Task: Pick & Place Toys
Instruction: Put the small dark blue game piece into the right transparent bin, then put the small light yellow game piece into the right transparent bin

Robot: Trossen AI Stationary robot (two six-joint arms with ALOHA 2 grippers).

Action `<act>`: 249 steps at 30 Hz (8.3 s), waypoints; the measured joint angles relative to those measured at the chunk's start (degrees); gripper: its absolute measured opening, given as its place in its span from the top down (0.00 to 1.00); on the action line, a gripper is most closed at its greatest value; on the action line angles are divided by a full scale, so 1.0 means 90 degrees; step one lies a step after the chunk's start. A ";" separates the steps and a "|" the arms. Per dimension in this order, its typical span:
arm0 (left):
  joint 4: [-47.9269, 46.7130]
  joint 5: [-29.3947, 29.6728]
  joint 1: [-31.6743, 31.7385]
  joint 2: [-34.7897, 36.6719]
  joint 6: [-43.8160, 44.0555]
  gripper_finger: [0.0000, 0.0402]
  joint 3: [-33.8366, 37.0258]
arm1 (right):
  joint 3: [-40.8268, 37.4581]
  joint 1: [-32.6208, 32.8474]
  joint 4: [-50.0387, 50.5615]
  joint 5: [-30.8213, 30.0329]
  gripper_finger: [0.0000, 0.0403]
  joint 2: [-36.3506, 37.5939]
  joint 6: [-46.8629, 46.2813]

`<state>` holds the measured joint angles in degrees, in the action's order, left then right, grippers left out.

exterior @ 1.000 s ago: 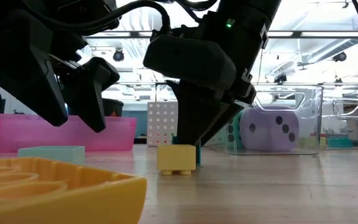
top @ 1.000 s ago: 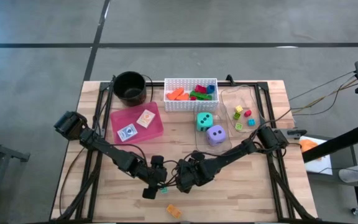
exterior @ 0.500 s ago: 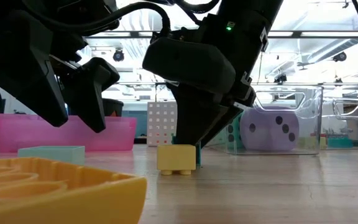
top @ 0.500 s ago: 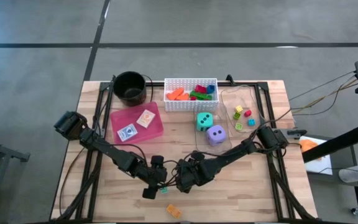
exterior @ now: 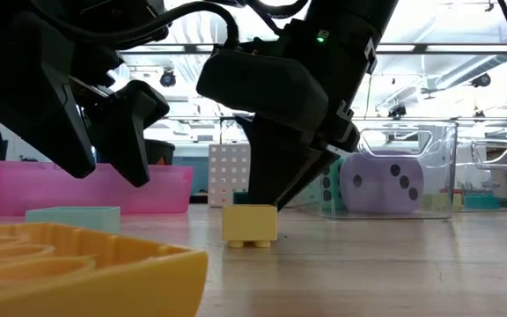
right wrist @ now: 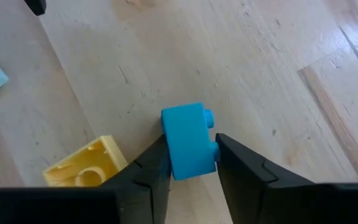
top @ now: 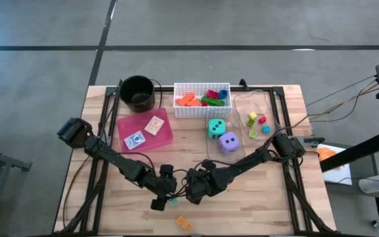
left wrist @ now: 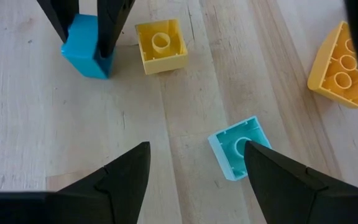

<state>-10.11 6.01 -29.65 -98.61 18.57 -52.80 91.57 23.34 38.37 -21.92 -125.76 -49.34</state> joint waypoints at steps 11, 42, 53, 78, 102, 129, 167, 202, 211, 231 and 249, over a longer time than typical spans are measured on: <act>0.0000 0.0001 0.0002 0.0000 0.0000 0.34 0.0000 | 0.0000 -0.0016 -0.0019 0.0093 0.77 -0.0002 0.0005; -0.0054 0.0001 0.0007 0.0000 -0.0007 0.34 -0.0002 | 0.0001 -0.0201 0.2734 -0.0499 0.77 0.2609 0.0673; -0.0056 0.0001 0.0005 0.0000 -0.0007 0.34 -0.0002 | -0.0457 -0.0943 0.5268 -0.1085 0.77 0.4603 -0.0741; -0.0001 0.0001 0.0024 0.0000 -0.0083 0.34 -0.0002 | -0.5118 -0.3936 0.3706 -0.0228 0.71 0.6773 -0.0812; -0.0002 0.0001 0.0027 0.0000 -0.0080 0.34 -0.0002 | -0.6122 -0.4015 0.2240 -0.0227 0.54 0.6747 -0.0634; 0.0164 0.0003 0.0009 0.0000 0.0268 0.34 -0.0002 | -0.3760 -0.1085 0.0500 -0.1035 0.53 0.6752 0.1336; 0.0141 0.0003 0.0000 0.0000 0.0085 0.34 0.0000 | -0.3838 0.1144 -0.6368 -0.0890 0.53 0.1709 0.3362; 0.0136 0.0003 -0.0003 0.0000 0.0092 0.34 0.0000 | -0.1452 0.0401 -0.2619 0.0234 0.53 0.0693 0.2967; 0.0138 0.0003 -0.0002 0.0000 0.0107 0.34 0.0000 | -0.1699 0.0346 -0.2704 0.0278 0.53 0.0693 0.2739; 0.0146 0.0003 0.0000 0.0000 0.0087 0.34 0.0000 | -0.1884 0.0300 -0.3381 0.0275 0.53 0.0498 0.2770; 0.0145 0.0003 0.0000 0.0000 0.0087 0.34 0.0000 | -0.1867 0.0239 -0.3903 0.0278 0.58 0.0236 0.2929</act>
<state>-8.81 6.04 -29.65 -98.61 19.35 -52.80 74.76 25.50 3.25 -19.42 -123.63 -22.98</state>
